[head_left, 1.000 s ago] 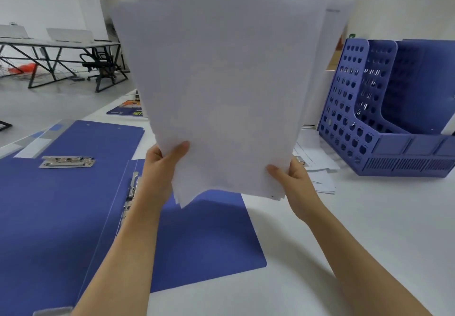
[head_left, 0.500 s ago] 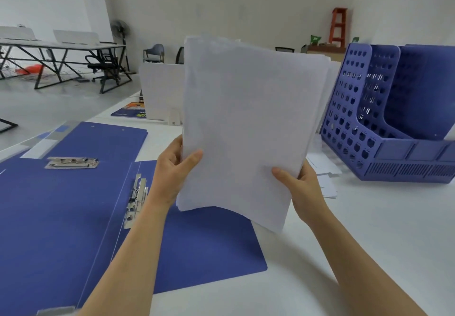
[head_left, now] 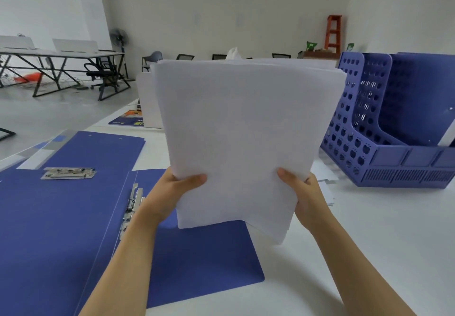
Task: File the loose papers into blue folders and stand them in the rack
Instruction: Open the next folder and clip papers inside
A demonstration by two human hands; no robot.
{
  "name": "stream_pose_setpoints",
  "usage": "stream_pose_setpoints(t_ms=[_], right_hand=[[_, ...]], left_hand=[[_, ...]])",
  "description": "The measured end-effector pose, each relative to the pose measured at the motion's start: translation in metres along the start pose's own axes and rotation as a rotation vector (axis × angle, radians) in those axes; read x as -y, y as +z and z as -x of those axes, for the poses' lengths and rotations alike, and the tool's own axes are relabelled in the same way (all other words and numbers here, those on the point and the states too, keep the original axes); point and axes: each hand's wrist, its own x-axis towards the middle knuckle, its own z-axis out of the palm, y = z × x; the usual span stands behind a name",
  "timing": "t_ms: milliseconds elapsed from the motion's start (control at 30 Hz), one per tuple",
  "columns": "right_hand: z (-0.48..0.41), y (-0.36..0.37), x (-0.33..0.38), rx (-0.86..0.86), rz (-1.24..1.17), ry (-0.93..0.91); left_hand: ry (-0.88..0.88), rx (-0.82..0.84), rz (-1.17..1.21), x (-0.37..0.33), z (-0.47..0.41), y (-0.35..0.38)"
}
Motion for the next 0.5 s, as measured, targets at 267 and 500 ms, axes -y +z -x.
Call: stream_pose_setpoints(t_ms=[267, 500], right_hand=[[-0.004, -0.006, -0.028, -0.009, 0.158, 0.222], [-0.011, -0.003, -0.039, -0.290, 0.581, 0.183]], left_hand=[[-0.195, -0.103, -0.082, 0.020, -0.009, 0.002], [-0.266, -0.329, -0.442, 0.030, -0.014, -0.003]])
